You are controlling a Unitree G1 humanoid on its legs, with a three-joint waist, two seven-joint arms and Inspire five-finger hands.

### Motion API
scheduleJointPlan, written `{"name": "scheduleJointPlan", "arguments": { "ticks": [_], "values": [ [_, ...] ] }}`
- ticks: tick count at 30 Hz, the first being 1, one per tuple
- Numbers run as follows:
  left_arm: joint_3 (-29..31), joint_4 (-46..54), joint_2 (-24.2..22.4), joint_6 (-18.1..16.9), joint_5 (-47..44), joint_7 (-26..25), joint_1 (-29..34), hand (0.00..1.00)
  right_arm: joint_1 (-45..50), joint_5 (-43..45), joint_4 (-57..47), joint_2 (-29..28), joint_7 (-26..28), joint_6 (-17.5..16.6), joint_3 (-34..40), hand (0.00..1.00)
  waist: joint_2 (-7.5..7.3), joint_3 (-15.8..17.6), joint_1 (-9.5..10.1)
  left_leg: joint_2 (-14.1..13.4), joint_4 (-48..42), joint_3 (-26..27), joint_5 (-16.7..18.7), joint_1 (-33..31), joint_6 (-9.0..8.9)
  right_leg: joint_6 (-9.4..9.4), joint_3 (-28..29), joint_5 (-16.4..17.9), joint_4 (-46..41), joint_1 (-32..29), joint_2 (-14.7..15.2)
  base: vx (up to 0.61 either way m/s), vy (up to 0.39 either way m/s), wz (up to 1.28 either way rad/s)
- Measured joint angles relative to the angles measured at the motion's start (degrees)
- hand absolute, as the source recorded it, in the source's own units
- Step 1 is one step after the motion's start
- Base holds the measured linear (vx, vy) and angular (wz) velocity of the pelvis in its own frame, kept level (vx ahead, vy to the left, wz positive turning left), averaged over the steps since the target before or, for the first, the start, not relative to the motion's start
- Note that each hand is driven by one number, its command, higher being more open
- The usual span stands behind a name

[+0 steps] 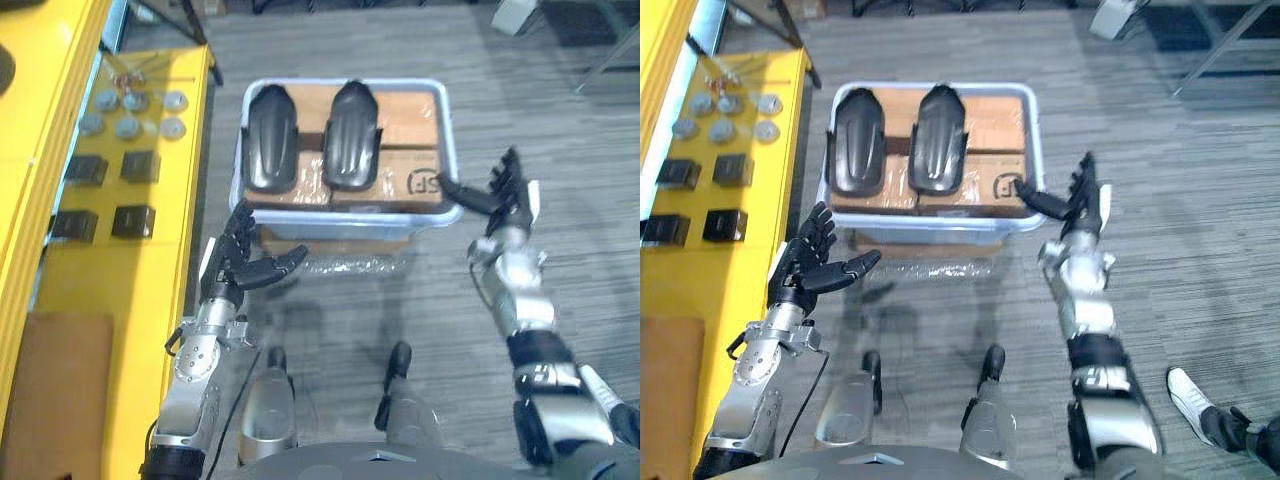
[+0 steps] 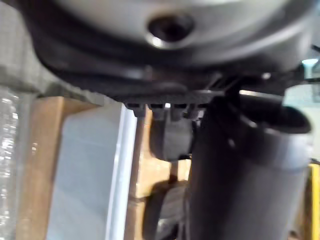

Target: Walk over and take three plastic housings, then place them on the shelf

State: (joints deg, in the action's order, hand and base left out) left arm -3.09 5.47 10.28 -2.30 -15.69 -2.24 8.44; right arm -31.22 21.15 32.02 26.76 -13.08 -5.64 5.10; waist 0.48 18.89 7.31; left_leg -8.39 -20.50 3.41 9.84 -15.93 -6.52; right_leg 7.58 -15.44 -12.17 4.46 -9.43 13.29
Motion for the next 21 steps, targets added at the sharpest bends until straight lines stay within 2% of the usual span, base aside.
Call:
{"name": "scheduleJointPlan", "arguments": {
  "ticks": [4, 9, 13, 15, 18, 21],
  "values": [
    [-3.9, -4.1, 0.8, 0.2, -2.2, 1.2, -0.3, 1.00, -8.8, 0.8, 8.4, 5.1, 0.3, -0.1, -0.5, 1.00, 0.86, 3.6, 2.72, 0.1, -1.8, -1.4, 0.0, -2.2, 0.03, -0.38, -2.3, -1.5, 0.0, -0.6, 0.0, -0.08, 0.008, 0.15],
    [-6.9, -11.8, 0.8, -0.2, -3.1, 1.2, -1.3, 1.00, -17.8, 5.1, 14.6, 9.4, 0.2, -0.1, -3.1, 1.00, 0.77, 5.6, 5.42, 0.2, -5.6, -3.3, 0.4, -8.1, 0.30, -0.75, -5.6, -2.8, 0.0, -3.4, 0.0, -0.10, 0.028, 0.14],
    [-7.8, -14.5, 0.1, -2.2, -4.8, 1.2, -1.7, 1.00, -24.2, 6.4, 20.0, 11.9, 0.6, 0.0, -4.8, 1.00, 1.32, 6.7, 7.03, 0.3, -9.0, -4.5, 1.1, -12.5, 0.56, -0.83, -7.6, -3.0, 0.0, -5.3, 0.0, -0.11, 0.041, 0.09],
    [-7.9, -15.1, -0.7, -3.0, -6.9, 1.2, -1.7, 1.00, -26.4, 6.3, 21.8, 12.1, 0.5, 0.4, -5.9, 1.00, 1.56, 6.9, 7.20, 0.5, -10.3, -5.5, 1.2, -14.6, 0.57, -0.81, -8.8, -3.0, 0.0, -6.0, 0.0, -0.09, 0.048, 0.19],
    [-8.9, -16.6, -1.2, -4.2, -8.6, 1.4, -2.0, 1.00, -28.8, 6.3, 24.0, 12.1, 0.2, 2.5, -8.3, 1.00, 1.68, 7.0, 8.36, 0.6, -11.3, -6.3, 1.1, -16.5, 0.59, -0.72, -9.8, -3.0, 0.0, -6.9, 0.0, -0.06, 0.041, 0.12],
    [-10.0, -17.7, -1.5, -5.2, -11.0, 1.4, -2.0, 1.00, -32.3, 6.2, 25.3, 12.4, -0.6, 6.9, -9.7, 1.00, 1.74, 7.0, 9.11, 0.8, -11.8, -7.0, 0.9, -18.8, 0.66, -0.54, -10.7, -3.2, 0.0, -8.4, 0.1, -0.04, 0.045, 0.11]
  ]
}}
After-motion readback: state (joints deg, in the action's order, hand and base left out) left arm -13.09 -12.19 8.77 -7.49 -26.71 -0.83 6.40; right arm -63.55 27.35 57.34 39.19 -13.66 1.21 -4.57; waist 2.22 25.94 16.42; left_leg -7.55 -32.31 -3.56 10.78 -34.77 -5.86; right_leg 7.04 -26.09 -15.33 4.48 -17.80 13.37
